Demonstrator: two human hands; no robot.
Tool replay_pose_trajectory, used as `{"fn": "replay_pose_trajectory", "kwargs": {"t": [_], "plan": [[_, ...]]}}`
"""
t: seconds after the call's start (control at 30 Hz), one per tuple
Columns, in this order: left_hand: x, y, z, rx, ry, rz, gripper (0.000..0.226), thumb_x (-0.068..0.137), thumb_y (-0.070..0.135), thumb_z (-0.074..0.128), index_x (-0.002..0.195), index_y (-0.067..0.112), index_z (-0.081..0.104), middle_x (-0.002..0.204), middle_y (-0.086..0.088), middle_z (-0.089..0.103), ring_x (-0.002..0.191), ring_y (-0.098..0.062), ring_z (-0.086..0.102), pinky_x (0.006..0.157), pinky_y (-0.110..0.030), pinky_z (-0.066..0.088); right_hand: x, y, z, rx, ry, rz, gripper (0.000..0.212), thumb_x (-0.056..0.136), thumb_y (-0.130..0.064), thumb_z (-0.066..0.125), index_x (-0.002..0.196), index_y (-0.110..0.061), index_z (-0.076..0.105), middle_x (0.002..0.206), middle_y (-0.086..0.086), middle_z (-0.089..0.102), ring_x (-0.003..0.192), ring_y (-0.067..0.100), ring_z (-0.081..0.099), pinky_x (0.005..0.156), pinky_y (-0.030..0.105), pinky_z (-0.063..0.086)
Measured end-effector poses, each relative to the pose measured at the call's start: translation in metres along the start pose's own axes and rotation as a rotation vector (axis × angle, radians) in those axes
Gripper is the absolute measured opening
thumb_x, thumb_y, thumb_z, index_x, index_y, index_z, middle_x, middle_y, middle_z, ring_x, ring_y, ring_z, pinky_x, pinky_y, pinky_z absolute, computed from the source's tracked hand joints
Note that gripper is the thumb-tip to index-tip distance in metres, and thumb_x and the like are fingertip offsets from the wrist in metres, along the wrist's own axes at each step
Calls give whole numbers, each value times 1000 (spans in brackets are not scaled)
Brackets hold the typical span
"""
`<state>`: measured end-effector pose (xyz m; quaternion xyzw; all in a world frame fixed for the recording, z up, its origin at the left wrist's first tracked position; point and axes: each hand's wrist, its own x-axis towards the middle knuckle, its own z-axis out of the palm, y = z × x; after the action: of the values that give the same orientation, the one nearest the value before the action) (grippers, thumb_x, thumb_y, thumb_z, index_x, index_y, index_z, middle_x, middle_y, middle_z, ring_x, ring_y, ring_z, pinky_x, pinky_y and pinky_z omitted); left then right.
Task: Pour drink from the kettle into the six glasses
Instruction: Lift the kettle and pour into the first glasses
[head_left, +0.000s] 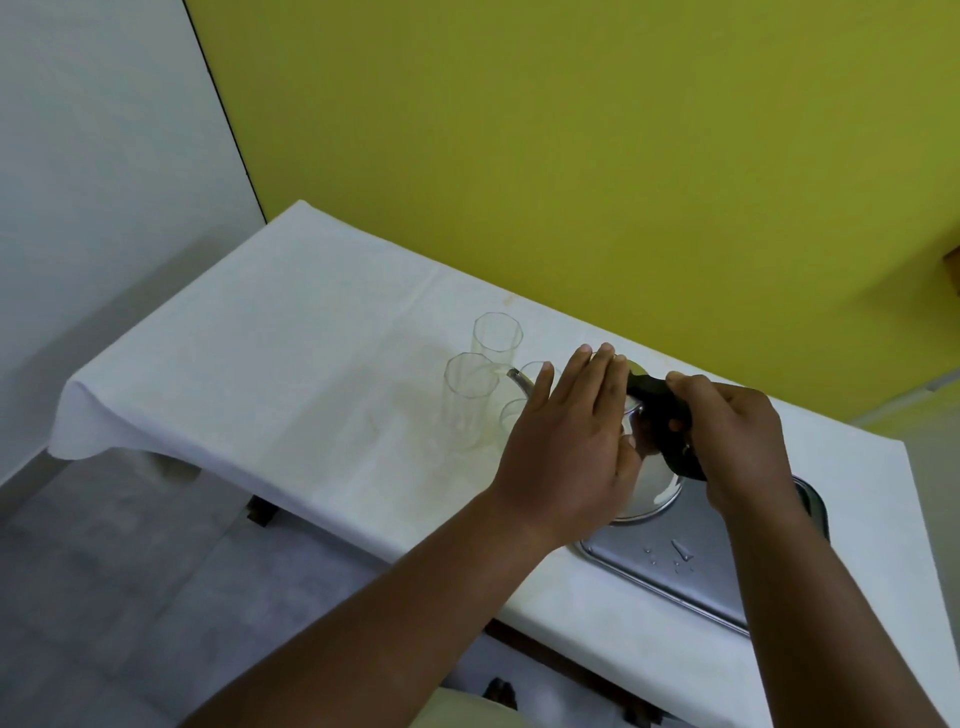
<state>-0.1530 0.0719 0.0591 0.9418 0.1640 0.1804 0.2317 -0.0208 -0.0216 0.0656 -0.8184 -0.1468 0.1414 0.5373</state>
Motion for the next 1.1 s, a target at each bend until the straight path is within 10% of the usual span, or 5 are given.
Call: {"fn": "replay_pose_trajectory", "kwargs": {"t": [1.1], "plan": [[1, 4, -5, -24, 24, 23, 66, 93, 24, 43, 152, 5, 19, 162, -11, 19, 150, -24, 12, 121, -48, 14, 5, -17, -14, -174, -30, -119, 59, 72, -57, 56, 64, -1, 73, 47, 19, 62, 42, 23, 42, 59, 36, 37]]}}
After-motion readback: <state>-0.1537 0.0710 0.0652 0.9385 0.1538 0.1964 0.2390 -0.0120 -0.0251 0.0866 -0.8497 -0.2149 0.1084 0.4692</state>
